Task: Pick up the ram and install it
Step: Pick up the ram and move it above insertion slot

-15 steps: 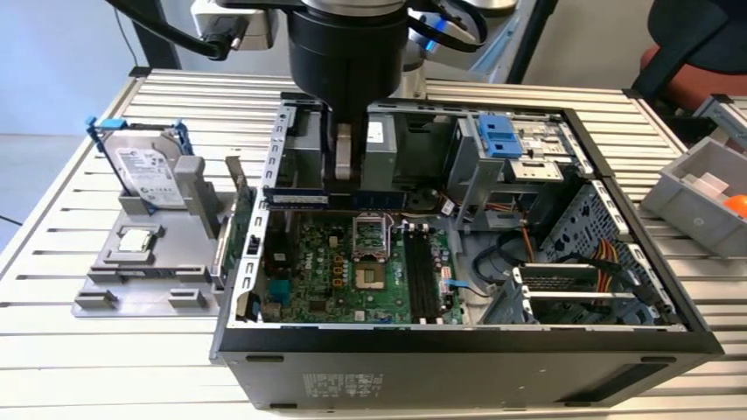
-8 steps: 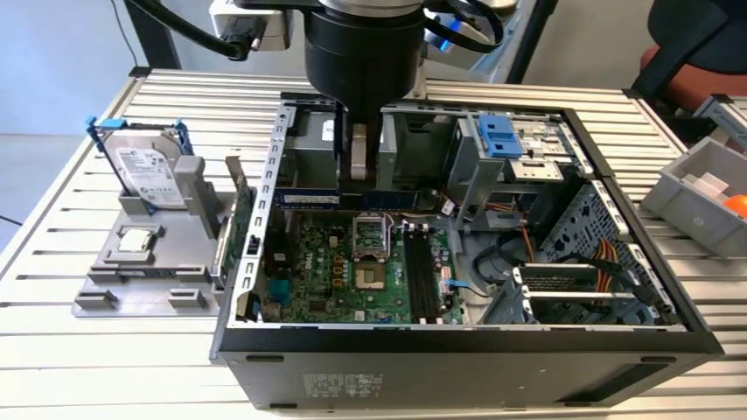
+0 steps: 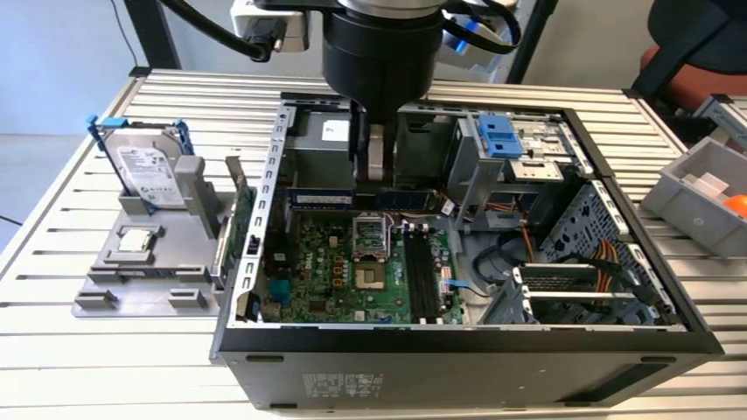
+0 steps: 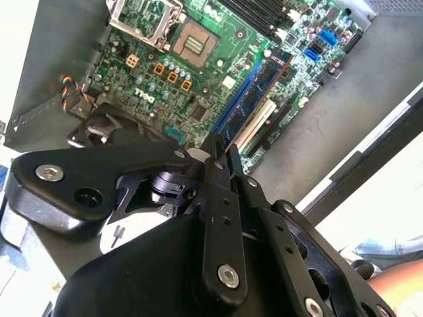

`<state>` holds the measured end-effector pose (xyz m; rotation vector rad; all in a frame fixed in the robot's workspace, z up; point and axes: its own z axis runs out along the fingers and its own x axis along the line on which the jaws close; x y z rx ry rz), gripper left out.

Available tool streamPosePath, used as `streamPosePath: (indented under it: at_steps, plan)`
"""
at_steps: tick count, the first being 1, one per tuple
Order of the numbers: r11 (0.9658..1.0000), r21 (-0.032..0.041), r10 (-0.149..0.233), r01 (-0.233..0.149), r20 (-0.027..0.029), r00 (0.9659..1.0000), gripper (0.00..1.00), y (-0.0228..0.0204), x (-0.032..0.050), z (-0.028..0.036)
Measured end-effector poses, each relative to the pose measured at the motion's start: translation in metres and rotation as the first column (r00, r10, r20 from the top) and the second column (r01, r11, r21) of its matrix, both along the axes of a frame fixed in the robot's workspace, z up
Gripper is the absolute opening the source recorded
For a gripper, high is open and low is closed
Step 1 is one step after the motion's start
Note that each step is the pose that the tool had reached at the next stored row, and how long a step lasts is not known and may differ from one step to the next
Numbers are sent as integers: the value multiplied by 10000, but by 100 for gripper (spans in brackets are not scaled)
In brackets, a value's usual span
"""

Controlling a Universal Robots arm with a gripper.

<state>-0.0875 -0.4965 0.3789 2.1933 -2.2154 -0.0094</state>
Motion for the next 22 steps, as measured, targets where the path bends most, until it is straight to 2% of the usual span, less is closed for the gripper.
streamPosePath:
  at_steps: [15,22]
  plan:
    - [10000,1,-6,6,0,10000,0,0,240,-1]
    - [10000,1,-37,37,0,10000,0,0,310,-2]
